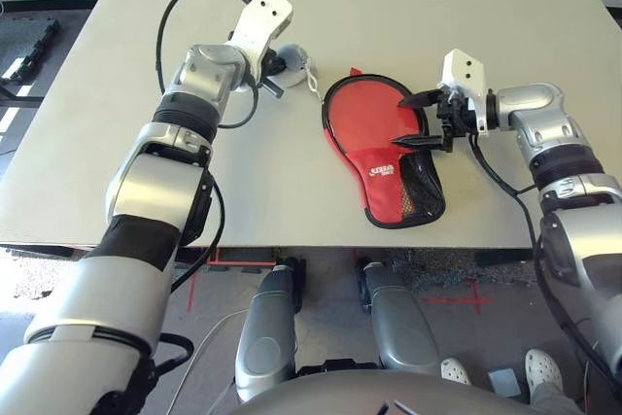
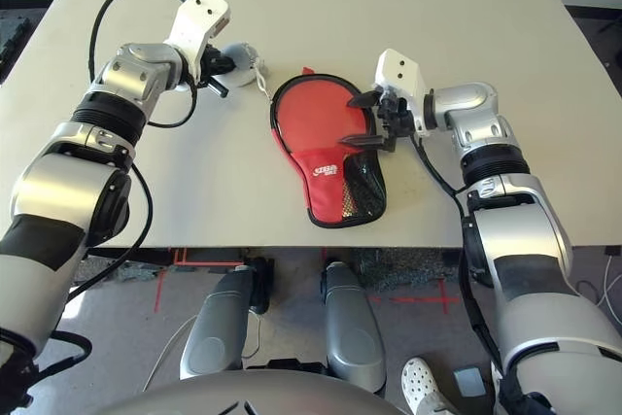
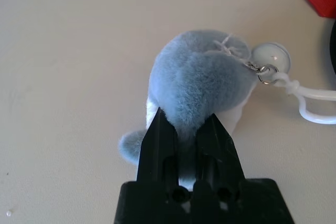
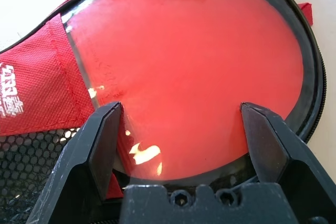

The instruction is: Store the ping-pong paddle in its case and zip it.

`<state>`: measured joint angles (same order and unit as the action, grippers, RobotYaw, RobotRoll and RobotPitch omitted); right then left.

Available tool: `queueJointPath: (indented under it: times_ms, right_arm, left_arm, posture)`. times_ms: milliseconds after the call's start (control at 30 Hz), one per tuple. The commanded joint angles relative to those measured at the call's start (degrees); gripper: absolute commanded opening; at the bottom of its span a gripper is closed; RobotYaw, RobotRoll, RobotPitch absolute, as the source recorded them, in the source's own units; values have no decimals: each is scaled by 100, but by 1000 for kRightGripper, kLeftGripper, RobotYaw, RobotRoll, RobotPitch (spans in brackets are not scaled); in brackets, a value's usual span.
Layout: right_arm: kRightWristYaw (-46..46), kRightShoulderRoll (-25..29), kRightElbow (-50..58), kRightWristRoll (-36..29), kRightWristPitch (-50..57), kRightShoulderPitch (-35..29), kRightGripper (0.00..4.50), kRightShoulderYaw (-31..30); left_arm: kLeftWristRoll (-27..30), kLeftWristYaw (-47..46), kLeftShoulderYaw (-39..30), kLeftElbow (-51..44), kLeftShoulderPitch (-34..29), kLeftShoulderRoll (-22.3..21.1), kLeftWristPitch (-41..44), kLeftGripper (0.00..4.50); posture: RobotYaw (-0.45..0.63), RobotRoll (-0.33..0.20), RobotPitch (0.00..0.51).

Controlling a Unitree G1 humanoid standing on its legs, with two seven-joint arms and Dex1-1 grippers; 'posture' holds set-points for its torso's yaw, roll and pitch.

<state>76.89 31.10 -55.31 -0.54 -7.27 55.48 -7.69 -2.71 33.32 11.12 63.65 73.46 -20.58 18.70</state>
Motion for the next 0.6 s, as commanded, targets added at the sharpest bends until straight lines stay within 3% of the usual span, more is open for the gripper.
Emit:
queueJointPath:
  times_ms: [33, 267, 600]
  right_arm:
    - [-181, 121, -336, 406, 30, -249, 4500, -258]
    - [-215, 142, -314, 435, 15, -313, 4500, -299]
    - [-253, 115, -197, 456, 45, -423, 4500, -352]
  left_arm:
    - [-133, -281, -169, 184, 210, -13, -222, 127]
    - [-246, -656, -292, 475, 409, 193, -509, 127]
    - [-168, -1659, -715, 949, 889, 827, -1210, 126]
  posture:
    - [38, 0, 286]
    - [33, 0, 286]
    - [6, 0, 289]
